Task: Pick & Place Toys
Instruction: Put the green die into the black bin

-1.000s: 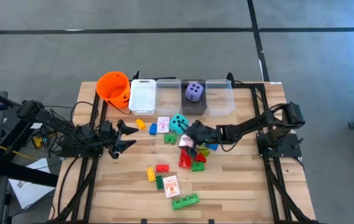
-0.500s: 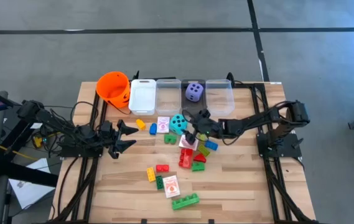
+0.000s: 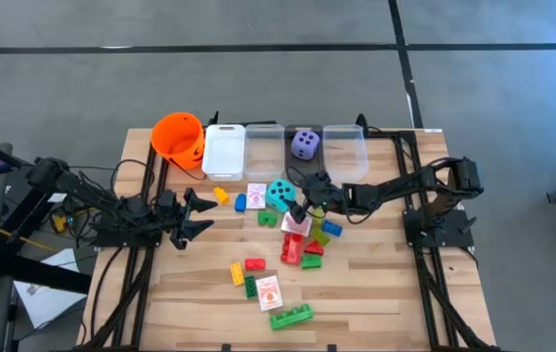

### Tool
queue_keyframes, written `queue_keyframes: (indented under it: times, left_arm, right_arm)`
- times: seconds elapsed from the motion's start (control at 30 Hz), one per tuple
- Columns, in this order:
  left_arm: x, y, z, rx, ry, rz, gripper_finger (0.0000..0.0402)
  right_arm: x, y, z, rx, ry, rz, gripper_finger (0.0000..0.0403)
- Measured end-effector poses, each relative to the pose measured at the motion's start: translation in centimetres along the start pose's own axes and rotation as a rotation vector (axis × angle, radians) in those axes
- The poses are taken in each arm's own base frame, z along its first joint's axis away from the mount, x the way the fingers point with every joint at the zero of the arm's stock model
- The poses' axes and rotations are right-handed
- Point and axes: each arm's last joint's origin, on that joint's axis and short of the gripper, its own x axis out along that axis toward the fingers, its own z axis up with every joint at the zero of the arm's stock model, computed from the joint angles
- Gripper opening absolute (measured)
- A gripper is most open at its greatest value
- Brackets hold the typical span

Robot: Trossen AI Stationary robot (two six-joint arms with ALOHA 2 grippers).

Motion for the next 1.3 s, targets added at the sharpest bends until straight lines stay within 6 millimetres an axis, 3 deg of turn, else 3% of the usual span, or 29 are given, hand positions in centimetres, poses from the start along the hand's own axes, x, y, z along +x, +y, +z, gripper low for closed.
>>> queue_keyframes:
  times: [1.3]
  left_arm:
    - [0.0,0.0,0.0,0.0,0.0,0.0,0.0294]
  right_arm:
    - [-0.4,1.1,0.6,0.021,-0.09,0.047,0.0393]
